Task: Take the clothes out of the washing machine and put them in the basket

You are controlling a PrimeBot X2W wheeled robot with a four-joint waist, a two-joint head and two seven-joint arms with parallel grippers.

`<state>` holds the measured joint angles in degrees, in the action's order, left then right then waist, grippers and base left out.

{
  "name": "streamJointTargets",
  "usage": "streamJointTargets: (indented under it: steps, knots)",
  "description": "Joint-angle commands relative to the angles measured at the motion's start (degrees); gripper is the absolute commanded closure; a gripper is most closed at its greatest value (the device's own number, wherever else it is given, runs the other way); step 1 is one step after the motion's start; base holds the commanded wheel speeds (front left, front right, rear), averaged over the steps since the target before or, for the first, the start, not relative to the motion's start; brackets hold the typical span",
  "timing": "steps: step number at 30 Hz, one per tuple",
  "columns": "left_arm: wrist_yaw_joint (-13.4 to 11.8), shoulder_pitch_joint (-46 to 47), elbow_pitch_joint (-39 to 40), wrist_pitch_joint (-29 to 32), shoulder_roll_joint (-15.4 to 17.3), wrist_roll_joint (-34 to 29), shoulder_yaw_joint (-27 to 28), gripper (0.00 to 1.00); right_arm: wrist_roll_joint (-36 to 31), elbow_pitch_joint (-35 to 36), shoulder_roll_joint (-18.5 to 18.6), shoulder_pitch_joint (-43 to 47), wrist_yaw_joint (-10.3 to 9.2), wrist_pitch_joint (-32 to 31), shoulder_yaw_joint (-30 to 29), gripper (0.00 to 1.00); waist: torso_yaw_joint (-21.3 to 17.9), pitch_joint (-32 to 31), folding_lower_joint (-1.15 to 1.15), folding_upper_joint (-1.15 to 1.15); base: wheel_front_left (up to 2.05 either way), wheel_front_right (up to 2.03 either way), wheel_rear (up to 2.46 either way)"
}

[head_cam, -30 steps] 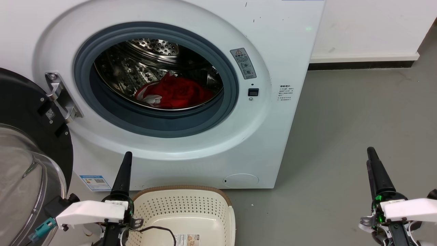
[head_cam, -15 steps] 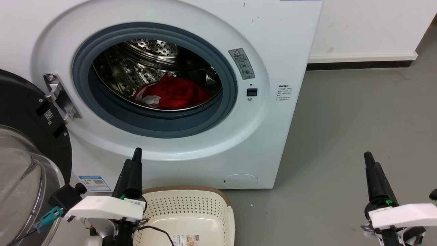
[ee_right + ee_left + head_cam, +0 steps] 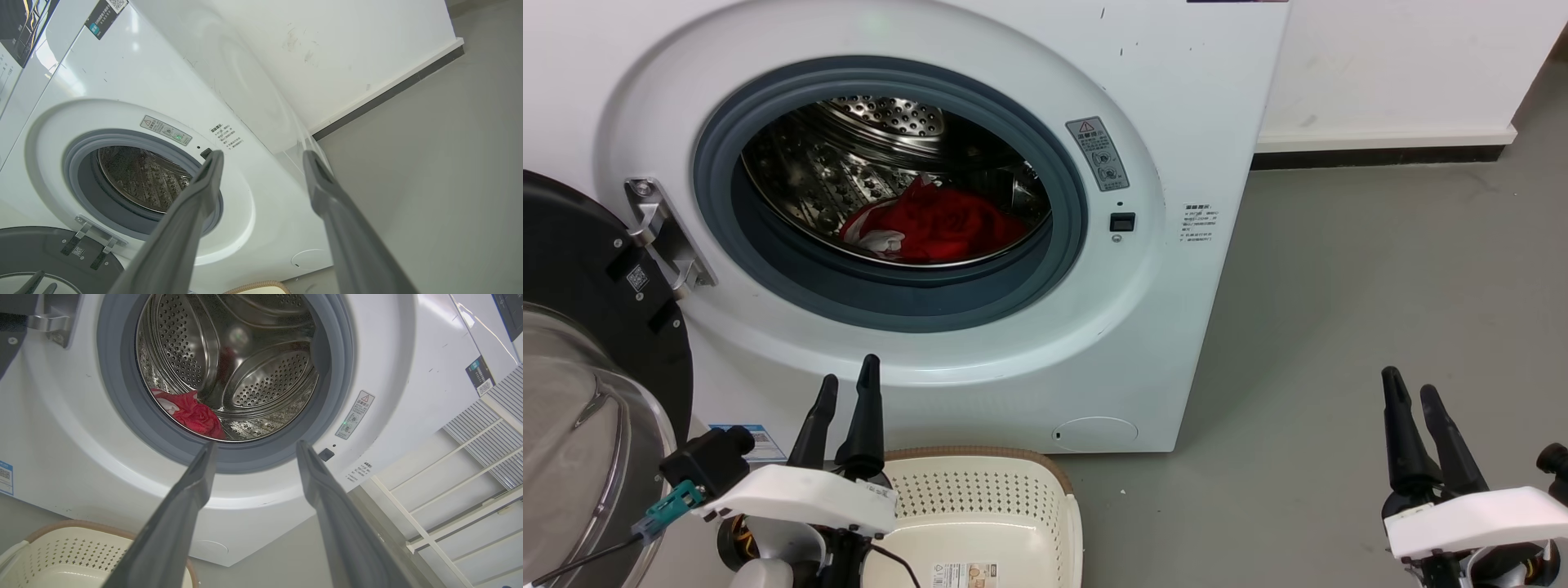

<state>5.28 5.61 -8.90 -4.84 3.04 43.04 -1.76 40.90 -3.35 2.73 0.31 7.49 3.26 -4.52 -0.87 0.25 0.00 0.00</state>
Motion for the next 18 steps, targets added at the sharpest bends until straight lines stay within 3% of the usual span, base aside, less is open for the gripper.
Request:
streamJointTargets:
  steps: [1, 18]
  knots:
    - [-0.3, 1.3, 0.7, -0.7, 0.5, -2.2, -0.4, 0.0, -2.1, 1.3, 0.2, 0.2, 0.01, 0.2, 0.2, 0.0, 0.0, 0.0, 0.0, 0.0, 0.0, 0.0, 0.0]
    - [-2.8, 1.8, 0.1, -3.5, 2.0, -14.4, -2.8, 0.0, -14.7, 3.4, 0.2, 1.4, 0.01, 1.0, 0.8, 0.0, -0.2, 0.1, 0.0, 0.0, 0.0, 0.0, 0.0]
